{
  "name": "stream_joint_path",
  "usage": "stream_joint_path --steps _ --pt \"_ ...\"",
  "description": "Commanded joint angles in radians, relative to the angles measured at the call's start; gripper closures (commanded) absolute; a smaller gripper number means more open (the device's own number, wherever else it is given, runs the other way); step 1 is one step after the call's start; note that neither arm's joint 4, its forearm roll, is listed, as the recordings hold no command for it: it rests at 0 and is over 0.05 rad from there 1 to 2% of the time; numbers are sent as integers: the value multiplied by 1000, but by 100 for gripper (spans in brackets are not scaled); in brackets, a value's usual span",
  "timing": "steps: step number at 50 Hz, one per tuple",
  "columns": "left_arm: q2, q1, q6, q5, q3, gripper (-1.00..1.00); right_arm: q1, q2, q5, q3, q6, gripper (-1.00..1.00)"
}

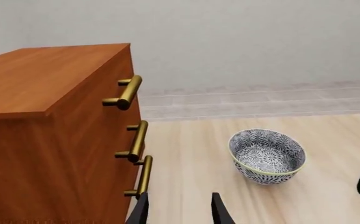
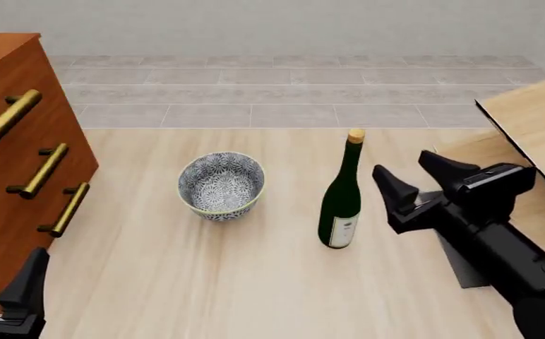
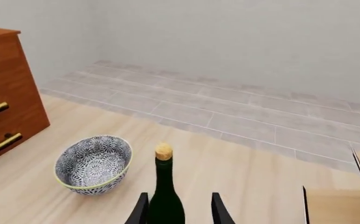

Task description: Put the wine bottle on the wine rack.

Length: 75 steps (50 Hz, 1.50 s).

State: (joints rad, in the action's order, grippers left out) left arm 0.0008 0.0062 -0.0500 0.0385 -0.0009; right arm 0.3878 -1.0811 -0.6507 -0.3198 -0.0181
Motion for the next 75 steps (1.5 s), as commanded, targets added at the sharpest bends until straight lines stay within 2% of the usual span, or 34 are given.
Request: stream_joint_path --steps 1,75 --pt "-1 8 -2 2 1 -100 19 -65 -27 -31 -8 -100" --pt "-1 1 3 -7 -1 -100 59 -304 -87 -198 -10 -100"
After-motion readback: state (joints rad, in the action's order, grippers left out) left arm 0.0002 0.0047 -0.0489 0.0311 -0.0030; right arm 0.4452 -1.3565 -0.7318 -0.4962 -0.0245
